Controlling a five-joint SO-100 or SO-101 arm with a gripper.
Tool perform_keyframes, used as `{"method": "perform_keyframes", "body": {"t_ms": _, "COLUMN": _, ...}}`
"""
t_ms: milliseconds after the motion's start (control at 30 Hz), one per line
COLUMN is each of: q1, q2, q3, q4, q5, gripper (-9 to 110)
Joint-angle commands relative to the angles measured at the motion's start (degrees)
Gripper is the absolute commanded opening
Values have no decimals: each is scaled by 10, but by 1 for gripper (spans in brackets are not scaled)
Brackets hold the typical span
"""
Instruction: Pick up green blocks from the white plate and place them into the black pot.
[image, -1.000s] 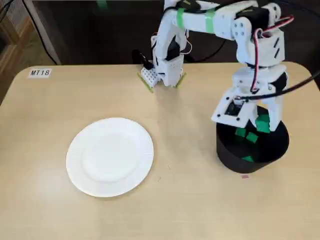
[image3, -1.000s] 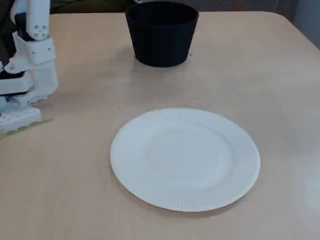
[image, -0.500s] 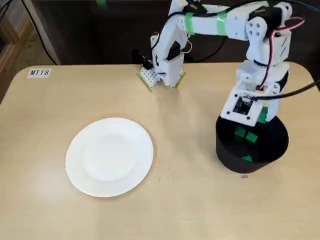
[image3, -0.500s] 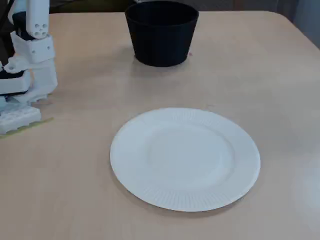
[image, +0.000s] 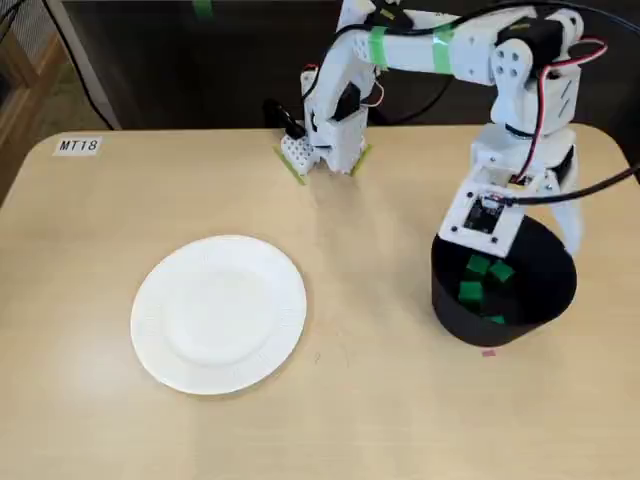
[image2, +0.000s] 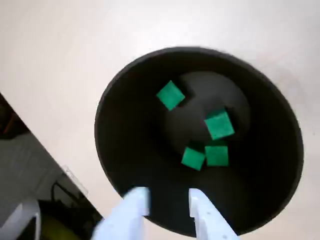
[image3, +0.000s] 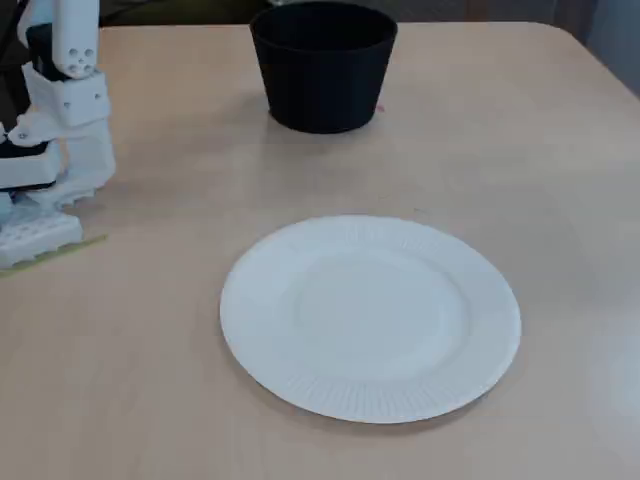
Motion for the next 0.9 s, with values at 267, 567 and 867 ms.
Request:
{"method": "perform_keyframes", "body": {"t_ms": 267, "q1": 272, "q2": 494, "q3": 196, "q4": -220, "q5": 87, "gripper": -2}}
{"method": "perform_keyframes", "body": {"t_ms": 567, "q1": 258, "q2": 889, "q3": 783, "q4": -403, "q5": 145, "gripper": -2}}
{"method": "perform_keyframes", "body": {"t_ms": 867, "q1": 269, "q2": 1087, "q3": 1073, "q4": -390, "q5": 112, "gripper": -2}}
